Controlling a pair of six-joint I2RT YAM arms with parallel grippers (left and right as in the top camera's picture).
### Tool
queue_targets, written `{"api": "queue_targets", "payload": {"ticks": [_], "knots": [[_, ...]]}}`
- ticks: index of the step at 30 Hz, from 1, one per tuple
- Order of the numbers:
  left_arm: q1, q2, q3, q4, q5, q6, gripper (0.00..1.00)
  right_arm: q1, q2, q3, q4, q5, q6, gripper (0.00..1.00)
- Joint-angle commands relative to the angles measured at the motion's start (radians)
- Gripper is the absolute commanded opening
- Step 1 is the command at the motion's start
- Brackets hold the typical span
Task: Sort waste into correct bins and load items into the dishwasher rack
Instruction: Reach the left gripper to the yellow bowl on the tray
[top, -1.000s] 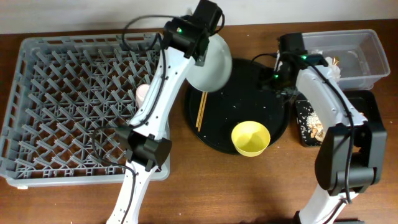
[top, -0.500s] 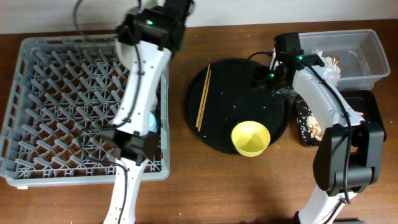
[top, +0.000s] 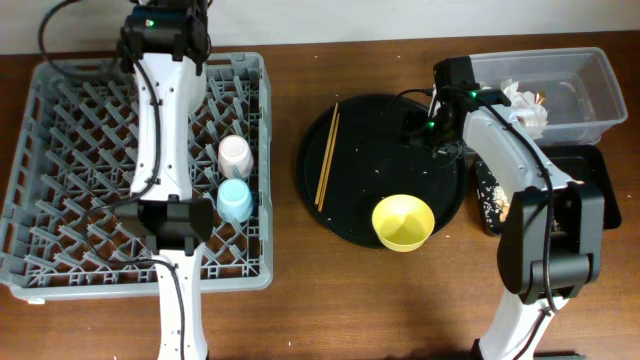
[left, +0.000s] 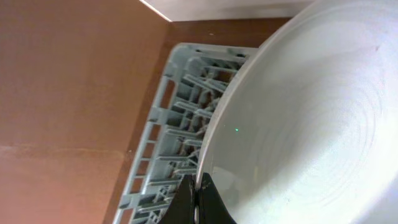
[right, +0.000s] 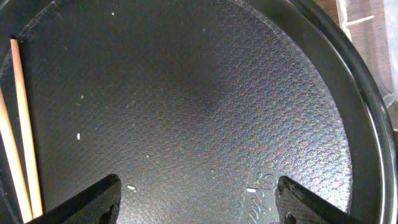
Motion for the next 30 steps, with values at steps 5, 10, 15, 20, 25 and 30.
{"api": "queue_targets", "payload": {"ticks": [5,10,15,20,25,30], "knots": [[0.003,-0.002,-0.120,0.031,-0.074,0.022,0.00,0.005,0.006,0.007,0.002,-0.002,0.001,0.80],[0.007,-0.002,-0.120,0.055,-0.150,0.021,0.00,0.005,0.006,0.007,0.002,-0.002,0.001,0.80],[0.007,-0.002,-0.124,0.058,-0.084,0.023,0.00,0.005,0.006,0.007,0.002,-0.002,0.001,0.80],[0.001,-0.002,-0.126,0.046,0.085,0.023,0.04,0.005,0.006,0.007,0.002,-0.002,0.001,0.81],[-0.007,-0.002,-0.126,0.042,0.163,0.023,0.49,0.005,0.006,0.007,0.002,-0.002,0.001,0.81],[-0.016,-0.010,-0.112,0.040,0.171,0.023,0.78,0.005,0.006,0.007,0.002,-0.006,0.002,0.81]]}}
